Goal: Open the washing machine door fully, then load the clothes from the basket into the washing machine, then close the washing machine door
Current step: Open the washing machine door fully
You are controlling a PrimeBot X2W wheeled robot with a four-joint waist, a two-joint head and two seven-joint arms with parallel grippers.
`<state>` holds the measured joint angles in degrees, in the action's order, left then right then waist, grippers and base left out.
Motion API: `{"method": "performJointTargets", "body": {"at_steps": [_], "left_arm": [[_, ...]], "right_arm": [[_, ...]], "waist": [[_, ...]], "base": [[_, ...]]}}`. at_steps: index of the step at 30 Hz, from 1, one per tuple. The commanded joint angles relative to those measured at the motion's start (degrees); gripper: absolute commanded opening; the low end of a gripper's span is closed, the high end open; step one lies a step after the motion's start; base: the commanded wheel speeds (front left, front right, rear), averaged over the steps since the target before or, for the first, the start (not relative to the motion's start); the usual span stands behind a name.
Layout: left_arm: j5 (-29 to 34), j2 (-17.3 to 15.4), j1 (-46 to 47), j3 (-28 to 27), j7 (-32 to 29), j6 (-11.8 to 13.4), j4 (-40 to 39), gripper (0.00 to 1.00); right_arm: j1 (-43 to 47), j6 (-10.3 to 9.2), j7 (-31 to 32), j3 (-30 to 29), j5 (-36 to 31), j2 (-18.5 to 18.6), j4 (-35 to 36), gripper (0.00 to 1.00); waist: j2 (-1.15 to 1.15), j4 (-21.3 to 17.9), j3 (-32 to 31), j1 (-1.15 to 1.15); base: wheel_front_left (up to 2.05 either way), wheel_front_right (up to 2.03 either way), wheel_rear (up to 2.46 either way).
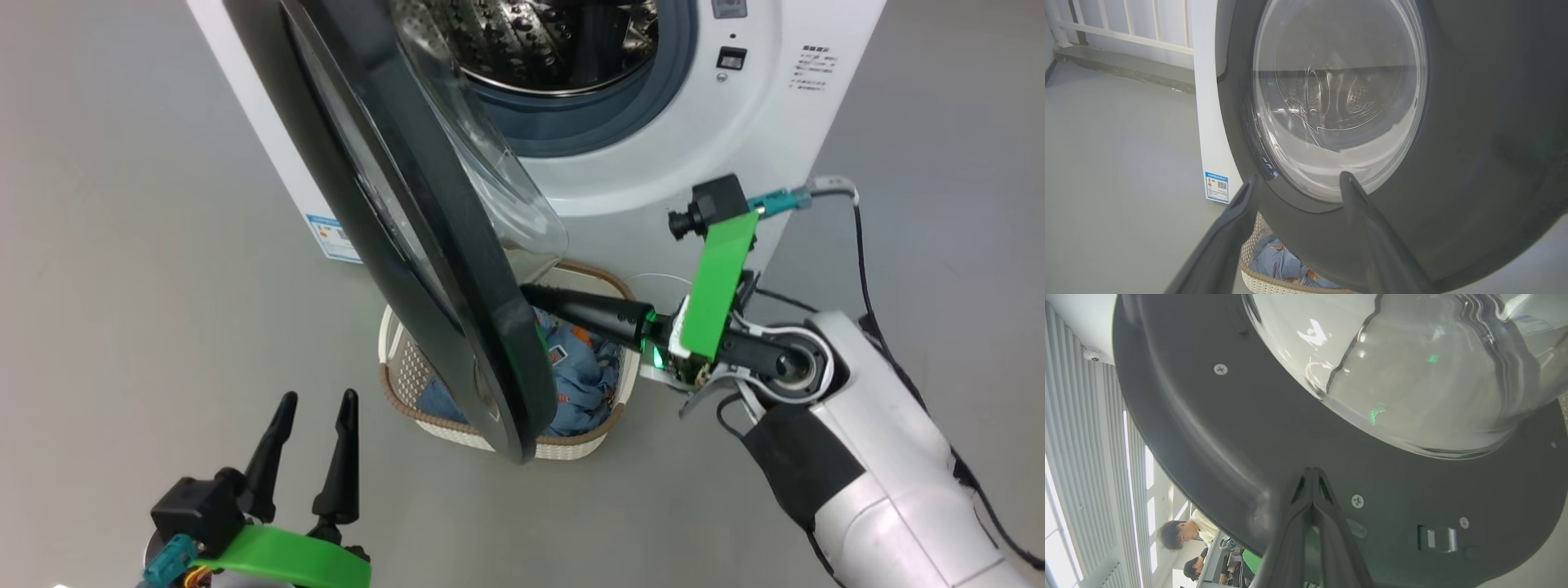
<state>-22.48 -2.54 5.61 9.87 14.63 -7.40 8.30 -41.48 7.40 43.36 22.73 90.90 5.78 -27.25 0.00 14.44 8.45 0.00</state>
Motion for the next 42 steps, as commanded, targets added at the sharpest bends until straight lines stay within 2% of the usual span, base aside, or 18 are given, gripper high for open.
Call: {"method": "performJointTargets", "body": {"at_steps": [1,12,18,24,42], "left_arm": [[0.20,-1.10,-0.26,-1.76,0.37,-0.09,-1.23,1.00],[0.00,-1.79,-1.69,-2.40,0.37,-0.09,-1.20,1.00],[0.10,-1.98,-2.82,-3.11,0.37,-0.09,-1.65,1.00],[0.15,-1.85,-4.05,-4.55,0.37,-0.09,-2.03,1.00],[0.52,-1.64,-6.11,-7.45,0.37,-0.09,-2.78,1.00]], "right_arm": [[1.40,0.09,-0.93,0.30,-1.49,-0.66,1.58,1.00],[6.66,0.09,-5.84,0.13,-3.93,2.62,1.39,1.00],[9.47,0.09,-9.35,0.34,-6.17,5.83,1.64,1.00],[13.15,0.09,-13.72,1.64,-8.84,9.39,1.91,1.00],[23.75,0.09,-28.85,2.17,-9.28,16.68,2.72,1.00]], "waist": [[0.00,-0.82,-0.76,0.00],[0.00,-4.38,-2.64,0.00],[0.00,-6.20,-3.59,0.00],[0.00,-7.76,-4.71,0.00],[0.00,-11.06,-4.87,0.00]], "base": [[0.00,0.00,0.00],[0.00,0.00,0.00],[0.00,0.00,0.00],[0.00,0.00,0.00],[0.00,0.00,0.00]]}}
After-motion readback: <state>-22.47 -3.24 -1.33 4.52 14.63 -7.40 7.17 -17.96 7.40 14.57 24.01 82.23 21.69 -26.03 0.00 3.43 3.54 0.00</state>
